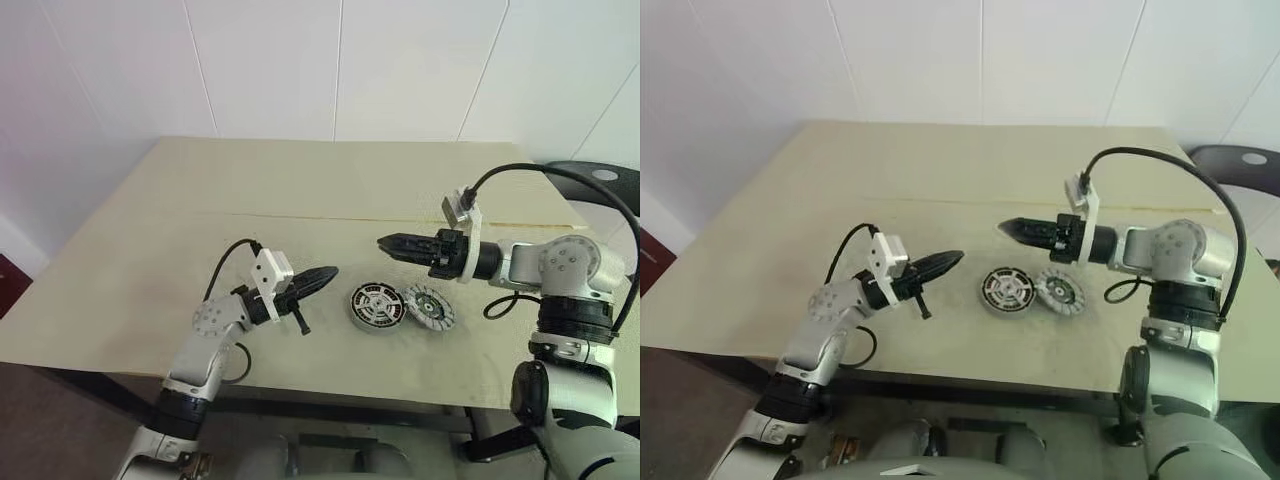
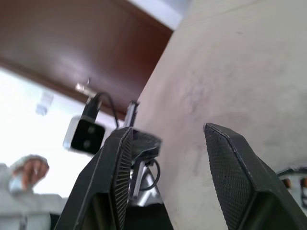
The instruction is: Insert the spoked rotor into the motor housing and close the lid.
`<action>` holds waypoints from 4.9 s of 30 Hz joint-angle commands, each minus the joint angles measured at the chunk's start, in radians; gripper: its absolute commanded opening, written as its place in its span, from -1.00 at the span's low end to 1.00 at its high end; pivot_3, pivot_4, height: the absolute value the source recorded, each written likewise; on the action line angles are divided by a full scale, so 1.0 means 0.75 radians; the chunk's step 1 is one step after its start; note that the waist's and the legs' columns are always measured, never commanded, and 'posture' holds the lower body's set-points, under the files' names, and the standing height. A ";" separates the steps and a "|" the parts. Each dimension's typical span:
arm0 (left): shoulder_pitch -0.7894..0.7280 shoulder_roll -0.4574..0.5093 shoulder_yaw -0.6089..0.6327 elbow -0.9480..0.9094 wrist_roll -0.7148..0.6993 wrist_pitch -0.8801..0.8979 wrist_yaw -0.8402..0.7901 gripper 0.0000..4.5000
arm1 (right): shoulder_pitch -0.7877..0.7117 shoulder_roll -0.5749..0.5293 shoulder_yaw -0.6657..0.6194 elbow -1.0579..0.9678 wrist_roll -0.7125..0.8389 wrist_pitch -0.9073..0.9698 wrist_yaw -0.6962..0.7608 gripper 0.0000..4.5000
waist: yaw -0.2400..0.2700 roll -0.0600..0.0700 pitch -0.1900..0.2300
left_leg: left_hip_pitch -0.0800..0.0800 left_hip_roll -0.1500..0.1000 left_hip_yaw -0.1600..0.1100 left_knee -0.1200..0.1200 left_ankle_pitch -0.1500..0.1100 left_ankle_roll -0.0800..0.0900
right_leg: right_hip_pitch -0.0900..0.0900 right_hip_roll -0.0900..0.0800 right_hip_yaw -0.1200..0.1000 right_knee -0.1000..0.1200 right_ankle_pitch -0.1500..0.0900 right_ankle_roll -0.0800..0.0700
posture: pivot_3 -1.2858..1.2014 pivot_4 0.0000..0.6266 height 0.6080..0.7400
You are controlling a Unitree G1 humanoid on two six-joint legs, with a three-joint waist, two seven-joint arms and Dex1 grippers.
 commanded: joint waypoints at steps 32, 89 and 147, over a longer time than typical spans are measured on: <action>0.020 0.032 0.013 0.009 0.049 -0.031 0.014 -1.00 | 0.642 -0.345 0.167 -0.013 0.875 -0.087 -0.438 0.09 | 0.011 -0.001 0.001 | 0.002 0.001 -0.001 0.002 0.000 0.009 | 0.010 0.001 -0.003 -0.013 0.001 0.002 | 0.03 -1.00 1.00; 0.018 0.025 -0.033 0.076 0.141 -0.067 0.026 -1.00 | 0.466 -0.299 0.048 -0.028 0.282 -0.392 -0.194 -0.98 | 0.010 0.002 0.001 | -0.002 0.001 0.000 0.000 -0.004 0.010 | 0.010 0.000 -0.002 -0.023 0.003 0.007 | 0.03 -1.00 1.00; -0.028 0.007 -0.058 0.193 0.215 -0.099 0.034 -1.00 | 0.526 -0.160 0.208 -0.221 -0.180 -0.974 -0.057 0.15 | 0.011 0.004 0.001 | -0.001 0.000 0.000 0.000 -0.006 0.009 | 0.009 -0.003 -0.003 -0.023 0.004 0.006 | 0.03 -1.00 1.00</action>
